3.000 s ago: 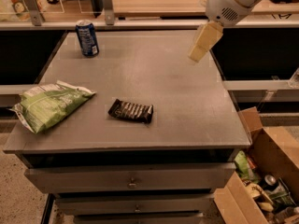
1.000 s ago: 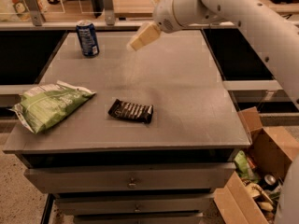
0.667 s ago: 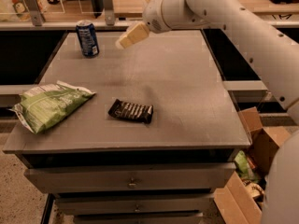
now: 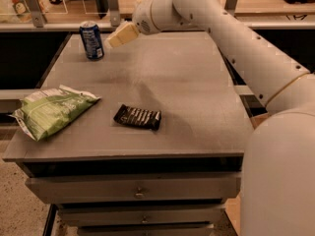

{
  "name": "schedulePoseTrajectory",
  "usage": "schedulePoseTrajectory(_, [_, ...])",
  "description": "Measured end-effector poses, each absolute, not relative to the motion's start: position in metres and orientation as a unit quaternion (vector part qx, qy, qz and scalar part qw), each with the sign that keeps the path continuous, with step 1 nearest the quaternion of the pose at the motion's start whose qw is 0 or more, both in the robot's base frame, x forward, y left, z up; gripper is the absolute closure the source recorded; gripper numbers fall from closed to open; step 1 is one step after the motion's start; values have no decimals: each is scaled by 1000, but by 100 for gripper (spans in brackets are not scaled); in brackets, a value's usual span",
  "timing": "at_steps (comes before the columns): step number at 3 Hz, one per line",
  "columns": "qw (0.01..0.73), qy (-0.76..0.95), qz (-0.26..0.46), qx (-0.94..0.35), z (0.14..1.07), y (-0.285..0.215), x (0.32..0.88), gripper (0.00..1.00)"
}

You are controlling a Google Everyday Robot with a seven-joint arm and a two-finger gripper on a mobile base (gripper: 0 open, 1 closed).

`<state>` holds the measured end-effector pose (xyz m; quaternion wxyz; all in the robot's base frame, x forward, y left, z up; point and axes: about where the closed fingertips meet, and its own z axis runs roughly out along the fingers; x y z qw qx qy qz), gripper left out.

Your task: Move pepsi can near rxbar chocolate

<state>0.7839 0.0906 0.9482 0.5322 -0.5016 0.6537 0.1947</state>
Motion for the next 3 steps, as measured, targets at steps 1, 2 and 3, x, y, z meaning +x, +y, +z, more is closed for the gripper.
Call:
schedulePoseTrajectory(1, [528, 648, 217, -504, 940, 116, 793, 0])
schedulePoseTrajectory(2, [521, 640, 238, -513, 932, 142, 799, 0])
schedulePoseTrajectory(3, [512, 635, 253, -520, 923, 163, 801, 0])
